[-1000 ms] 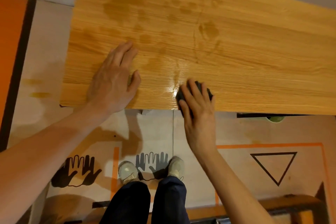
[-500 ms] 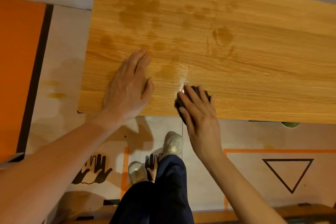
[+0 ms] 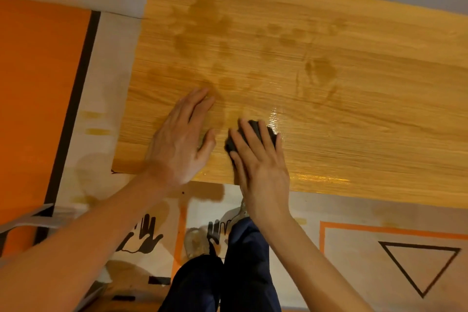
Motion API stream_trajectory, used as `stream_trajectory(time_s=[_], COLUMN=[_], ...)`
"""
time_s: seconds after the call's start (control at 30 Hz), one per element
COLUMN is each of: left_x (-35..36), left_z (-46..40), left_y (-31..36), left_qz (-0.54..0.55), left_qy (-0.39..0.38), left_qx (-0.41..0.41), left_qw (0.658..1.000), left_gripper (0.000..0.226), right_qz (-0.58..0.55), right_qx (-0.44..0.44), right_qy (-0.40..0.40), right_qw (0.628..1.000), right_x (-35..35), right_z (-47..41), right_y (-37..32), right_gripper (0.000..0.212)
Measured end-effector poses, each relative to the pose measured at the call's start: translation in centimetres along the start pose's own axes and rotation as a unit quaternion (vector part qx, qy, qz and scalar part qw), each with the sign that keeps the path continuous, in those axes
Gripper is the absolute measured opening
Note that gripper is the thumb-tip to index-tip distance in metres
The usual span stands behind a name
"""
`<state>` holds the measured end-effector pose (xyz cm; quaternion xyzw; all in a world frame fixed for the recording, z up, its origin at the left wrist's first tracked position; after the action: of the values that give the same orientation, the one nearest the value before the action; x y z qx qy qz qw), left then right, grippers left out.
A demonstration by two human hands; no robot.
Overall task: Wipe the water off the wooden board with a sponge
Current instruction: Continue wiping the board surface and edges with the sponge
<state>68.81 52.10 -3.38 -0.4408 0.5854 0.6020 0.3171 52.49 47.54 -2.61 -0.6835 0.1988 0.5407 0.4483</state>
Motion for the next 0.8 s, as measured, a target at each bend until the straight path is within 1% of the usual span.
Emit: stream_trajectory(time_s=[0.1,0.17,0.23,0.27,0.37,0.43,0.47,0.5,0.63,0.73,0.8], left_x=[0.0,0.0,0.0,0.0,0.0,0.0,0.0,0.0,0.0,-0.2,-0.3], left_z=[0.3,0.4,0.4,0.3,0.3,0.2,0.2,0.2,0.4,0.2,0.2], left_y=[0.0,0.1,0.1,0.0,-0.1,-0.2,-0.2,-0.2,-0.1,0.1,0.2], left_qz=[0.011,0.020,0.036,0.046,0.048,0.040,0.039,0.040,0.039,0.043,0.041], left_qy=[0.009,0.013,0.001,-0.009,-0.022,-0.020,-0.017,-0.013,-0.012,-0.015,-0.012], left_qx=[-0.002,-0.002,-0.015,-0.022,-0.019,-0.022,-0.025,-0.023,-0.017,-0.024,-0.024], left_qw=[1.000,1.000,0.999,0.999,0.998,0.999,0.999,0.999,0.999,0.999,0.999], left_gripper=[0.058,0.057,0.058,0.059,0.061,0.061,0.061,0.060,0.061,0.062,0.062], right_qz=[0.001,0.013,0.019,0.015,0.003,-0.001,0.002,0.005,-0.027,-0.022,-0.008], right_qx=[-0.007,-0.038,-0.050,-0.035,0.063,0.113,0.115,0.100,-0.027,-0.077,-0.059], right_qy=[-0.008,-0.022,-0.023,-0.018,0.012,0.050,0.062,0.063,0.021,-0.019,-0.002], right_qw=[1.000,0.999,0.998,0.999,0.998,0.992,0.991,0.993,0.999,0.997,0.998], right_x=[0.1,-0.4,-2.3,-3.4,-6.3,-6.1,-5.4,-4.4,-0.3,-1.5,-4.0], right_z=[-4.8,-4.8,-3.1,-2.3,-0.6,-1.0,-1.6,-2.5,-5.4,-5.3,-4.0], right_y=[-0.2,1.0,4.0,6.1,11.2,11.2,10.1,8.7,3.0,5.3,9.2], right_gripper=[0.041,0.041,0.042,0.043,0.043,0.043,0.042,0.042,0.041,0.042,0.039])
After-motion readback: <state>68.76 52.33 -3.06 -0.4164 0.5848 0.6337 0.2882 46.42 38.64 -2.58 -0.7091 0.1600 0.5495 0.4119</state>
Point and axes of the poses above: each hand's wrist, its own z-axis away from the middle knuckle, its own x-axis out of the palm, y = z × x, the point moved 2 cm from there along -z, towards the middle knuckle, and after that the axes turned 6 degrees about x, right-handed, at the moved point
